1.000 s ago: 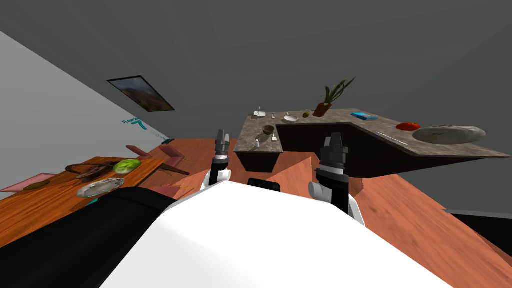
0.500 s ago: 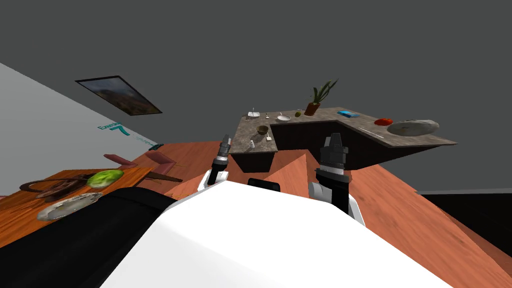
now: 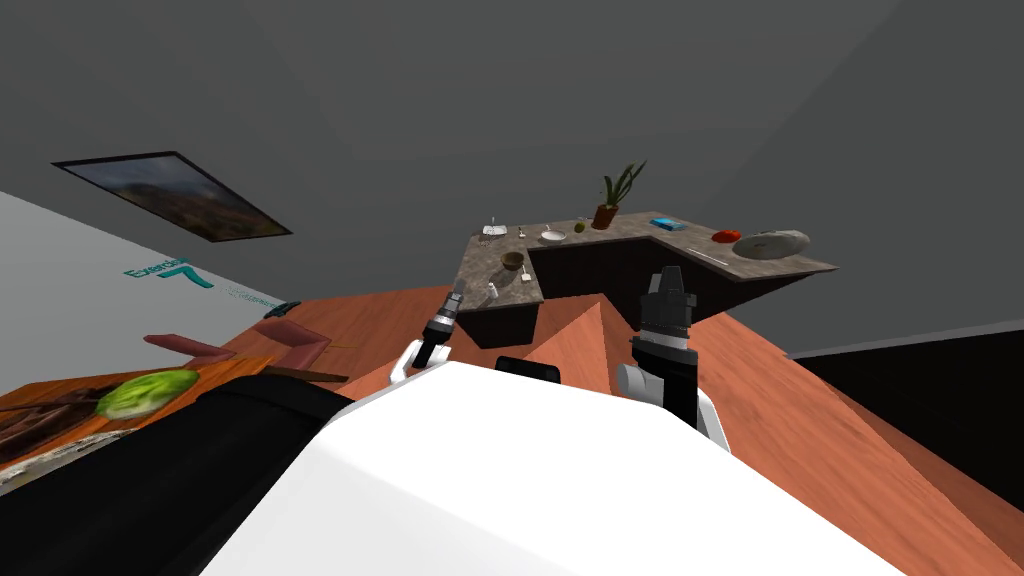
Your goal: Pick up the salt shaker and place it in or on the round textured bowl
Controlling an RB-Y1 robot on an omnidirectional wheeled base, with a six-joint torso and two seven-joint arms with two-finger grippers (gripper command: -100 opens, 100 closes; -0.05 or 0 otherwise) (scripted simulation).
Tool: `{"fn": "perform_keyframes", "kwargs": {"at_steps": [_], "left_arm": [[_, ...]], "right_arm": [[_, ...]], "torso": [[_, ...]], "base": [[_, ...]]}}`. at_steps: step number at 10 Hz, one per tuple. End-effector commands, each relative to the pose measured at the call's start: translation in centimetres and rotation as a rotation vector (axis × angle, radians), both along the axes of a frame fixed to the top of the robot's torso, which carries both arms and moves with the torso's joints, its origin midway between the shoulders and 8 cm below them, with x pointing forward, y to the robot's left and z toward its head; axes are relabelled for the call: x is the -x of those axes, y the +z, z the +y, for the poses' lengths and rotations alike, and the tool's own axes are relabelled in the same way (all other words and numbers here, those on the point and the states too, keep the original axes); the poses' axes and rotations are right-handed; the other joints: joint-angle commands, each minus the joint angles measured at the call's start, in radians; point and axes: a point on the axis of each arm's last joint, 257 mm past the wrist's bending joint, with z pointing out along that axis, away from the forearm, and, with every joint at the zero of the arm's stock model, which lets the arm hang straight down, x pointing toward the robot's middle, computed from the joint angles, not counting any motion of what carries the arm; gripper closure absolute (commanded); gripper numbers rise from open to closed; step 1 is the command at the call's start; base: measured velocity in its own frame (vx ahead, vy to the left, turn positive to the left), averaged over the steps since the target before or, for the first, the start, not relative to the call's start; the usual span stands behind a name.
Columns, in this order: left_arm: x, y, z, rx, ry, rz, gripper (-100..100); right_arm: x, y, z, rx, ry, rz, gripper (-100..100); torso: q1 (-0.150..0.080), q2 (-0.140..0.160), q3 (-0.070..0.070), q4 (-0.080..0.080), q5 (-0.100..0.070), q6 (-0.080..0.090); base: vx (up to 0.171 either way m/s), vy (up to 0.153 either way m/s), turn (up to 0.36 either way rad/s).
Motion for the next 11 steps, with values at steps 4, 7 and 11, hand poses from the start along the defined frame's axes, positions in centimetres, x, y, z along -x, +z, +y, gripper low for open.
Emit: {"fn": "perform_keyframes", "kwargs": {"at_steps": [4,7,11], "left_arm": [[0.1,-5.1,1.8,-0.173,0.01,0.125,-100],[0.3,-7.2,3.1,-0.268,0.009,0.181,-100],[0.9,-10.9,6.1,-0.441,0.013,0.284,-100]], "right_arm": [[0.0,0.0,0.0,0.0,0.0,0.0,0],[0.0,0.0,0.0,0.0,0.0,0.0,0],[0.0,0.0,0.0,0.0,0.0,0.0,0]], "torso": [[0.0,0.0,0.0,0.0,0.0,0.0],[0.001,0.0,0.0,0.0,0.0,0.0],[0.0,0.0,0.0,0.0,0.0,0.0]], "base": [[0.014,-0.038,-0.164],[0.017,-0.027,-0.098],[0.018,-0.036,-0.162]]}}
